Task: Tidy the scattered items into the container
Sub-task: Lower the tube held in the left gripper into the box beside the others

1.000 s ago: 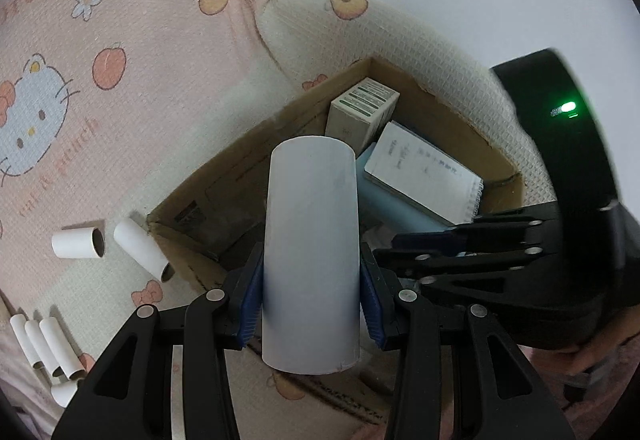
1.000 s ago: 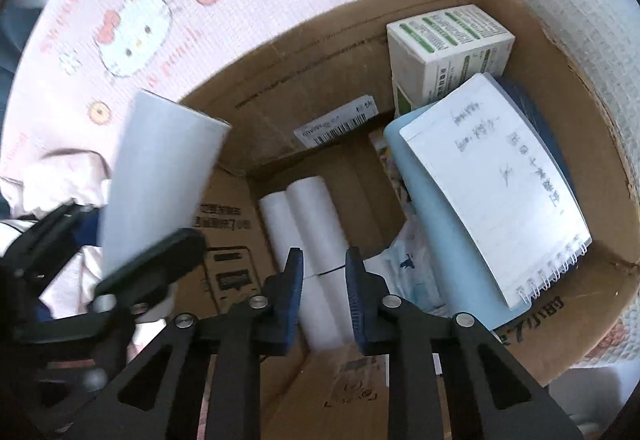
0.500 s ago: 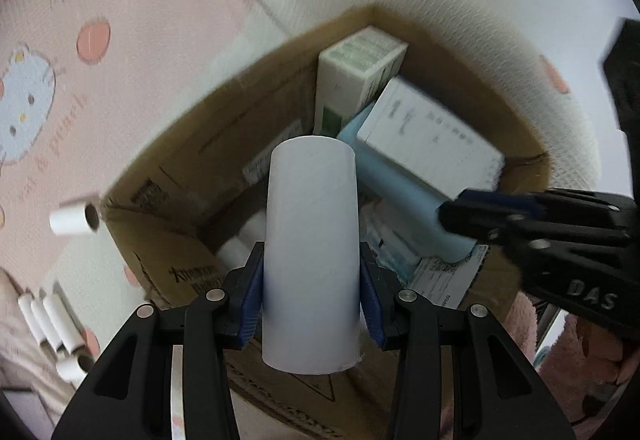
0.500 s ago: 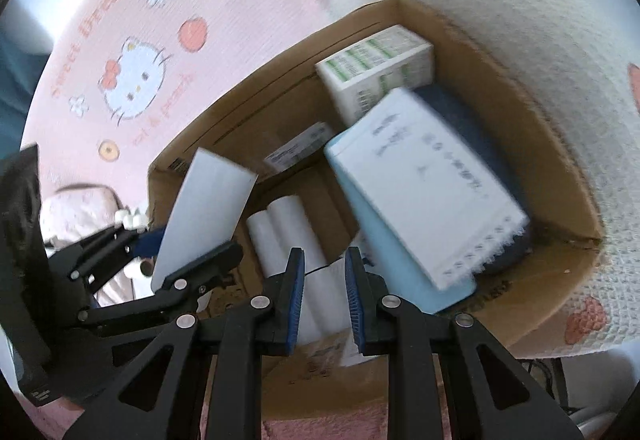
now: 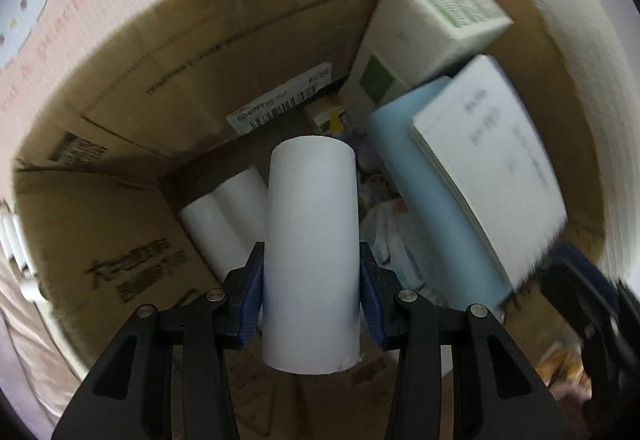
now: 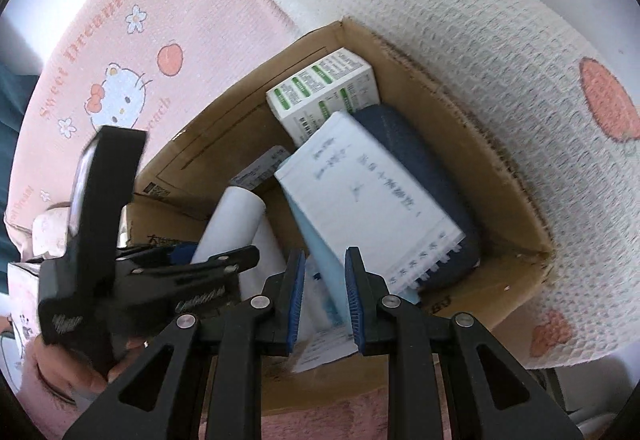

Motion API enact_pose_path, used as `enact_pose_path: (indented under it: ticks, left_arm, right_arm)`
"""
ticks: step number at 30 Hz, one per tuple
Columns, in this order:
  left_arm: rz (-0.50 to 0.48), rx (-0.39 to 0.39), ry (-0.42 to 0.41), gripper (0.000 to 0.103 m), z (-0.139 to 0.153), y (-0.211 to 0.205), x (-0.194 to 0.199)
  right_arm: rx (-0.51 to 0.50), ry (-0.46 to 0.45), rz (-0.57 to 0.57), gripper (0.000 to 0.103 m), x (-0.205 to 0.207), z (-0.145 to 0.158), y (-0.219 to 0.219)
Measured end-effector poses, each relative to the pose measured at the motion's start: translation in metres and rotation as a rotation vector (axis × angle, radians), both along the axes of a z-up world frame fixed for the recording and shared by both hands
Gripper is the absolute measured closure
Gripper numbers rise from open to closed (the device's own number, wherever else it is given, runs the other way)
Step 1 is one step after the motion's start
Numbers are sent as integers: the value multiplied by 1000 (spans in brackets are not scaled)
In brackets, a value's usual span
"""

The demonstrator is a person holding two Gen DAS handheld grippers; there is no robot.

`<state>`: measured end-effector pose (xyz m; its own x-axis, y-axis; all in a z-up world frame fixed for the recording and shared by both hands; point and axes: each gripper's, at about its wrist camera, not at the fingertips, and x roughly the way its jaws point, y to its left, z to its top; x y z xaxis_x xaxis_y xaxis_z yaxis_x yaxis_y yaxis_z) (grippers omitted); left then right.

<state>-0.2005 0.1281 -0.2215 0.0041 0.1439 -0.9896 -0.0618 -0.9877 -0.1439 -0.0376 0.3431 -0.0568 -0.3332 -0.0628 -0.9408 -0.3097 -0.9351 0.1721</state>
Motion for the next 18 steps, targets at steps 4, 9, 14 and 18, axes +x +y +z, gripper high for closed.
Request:
enact_pose_path:
  ticks: [4, 9, 14, 18]
  left_arm:
    - [101, -17, -3, 57, -17, -1, -9]
    - [239, -12, -15, 57, -36, -12, -18]
    - [349, 21, -65, 57, -58, -21, -21]
    - [402, 63, -59, 57, -68, -30, -22]
  right_arm:
    - [-10, 12, -10, 85, 2, 1, 8]
    - [-25, 23, -9, 85, 5, 0, 13]
    - [-27, 17, -8, 85, 5, -7, 12]
    - [-30, 8, 4, 85, 4, -11, 7]
